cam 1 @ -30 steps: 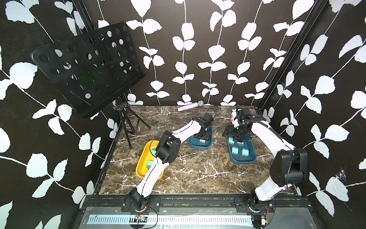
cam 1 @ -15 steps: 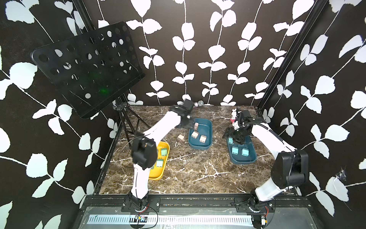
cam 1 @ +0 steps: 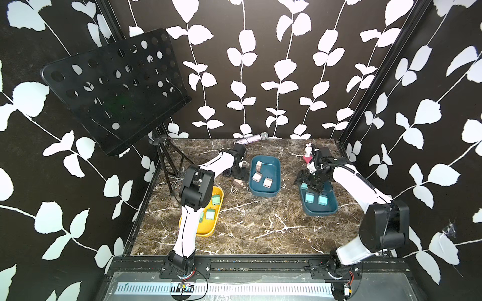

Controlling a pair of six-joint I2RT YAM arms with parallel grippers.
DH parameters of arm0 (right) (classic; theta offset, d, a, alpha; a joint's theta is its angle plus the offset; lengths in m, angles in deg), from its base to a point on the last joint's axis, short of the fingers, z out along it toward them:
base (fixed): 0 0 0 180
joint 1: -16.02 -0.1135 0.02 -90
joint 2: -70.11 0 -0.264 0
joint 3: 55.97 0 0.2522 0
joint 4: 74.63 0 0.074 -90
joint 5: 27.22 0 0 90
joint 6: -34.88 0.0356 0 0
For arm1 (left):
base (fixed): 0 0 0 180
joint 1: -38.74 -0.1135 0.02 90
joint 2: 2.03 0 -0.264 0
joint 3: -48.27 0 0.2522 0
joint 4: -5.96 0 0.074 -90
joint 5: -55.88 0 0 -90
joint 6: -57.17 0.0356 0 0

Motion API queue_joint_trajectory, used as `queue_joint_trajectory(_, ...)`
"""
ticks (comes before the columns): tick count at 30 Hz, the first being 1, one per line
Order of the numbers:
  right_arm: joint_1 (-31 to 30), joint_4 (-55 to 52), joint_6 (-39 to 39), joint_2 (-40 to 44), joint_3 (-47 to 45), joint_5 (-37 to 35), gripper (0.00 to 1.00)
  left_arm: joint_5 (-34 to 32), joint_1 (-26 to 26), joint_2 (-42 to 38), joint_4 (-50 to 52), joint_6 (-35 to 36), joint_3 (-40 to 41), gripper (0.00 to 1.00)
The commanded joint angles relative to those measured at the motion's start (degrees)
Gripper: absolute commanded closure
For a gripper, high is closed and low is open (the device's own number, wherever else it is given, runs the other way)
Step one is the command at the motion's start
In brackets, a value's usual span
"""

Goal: Place the plugs by color into the storage box
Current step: Adjust the storage box at the center of the board, then pick up the plug from the center of the board.

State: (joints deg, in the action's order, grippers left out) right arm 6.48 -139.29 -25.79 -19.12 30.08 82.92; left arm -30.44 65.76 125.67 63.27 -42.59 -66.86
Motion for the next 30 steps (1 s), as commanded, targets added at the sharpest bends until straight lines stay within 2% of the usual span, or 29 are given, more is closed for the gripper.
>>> queue_joint_trajectory(1, -0.05, -2.24, -0.74, 2.16, -0.06, -0.81, 0.23, 2.31, 0.0, -1.14, -1.17, 2.08, 2.61, 0.05)
queue_joint_trajectory(12, -0.1, -2.4, -0.21, 2.43, -0.52, -1.28, 0.23, 1.64, 0.02, -7.38, -1.93, -2.01, 12.55, 0.24)
queue_joint_trajectory(17, -0.05, -2.39, 0.01, 2.65, -0.36, -1.95, 0.23, 1.85, 0.04, -7.51, -0.84, -2.29, 13.21, 0.38)
queue_joint_trajectory(21, -0.06, -1.6, 0.57, 3.36, -1.88, -2.03, 0.23, 1.53, 0.13, -7.55, -0.1, -2.53, 12.21, 0.55)
queue_joint_trajectory(30, -0.04, -0.85, 1.33, 3.88, -2.45, -2.23, 0.23, 1.84, 0.13, -8.75, 2.53, -5.0, 6.99, 0.58)
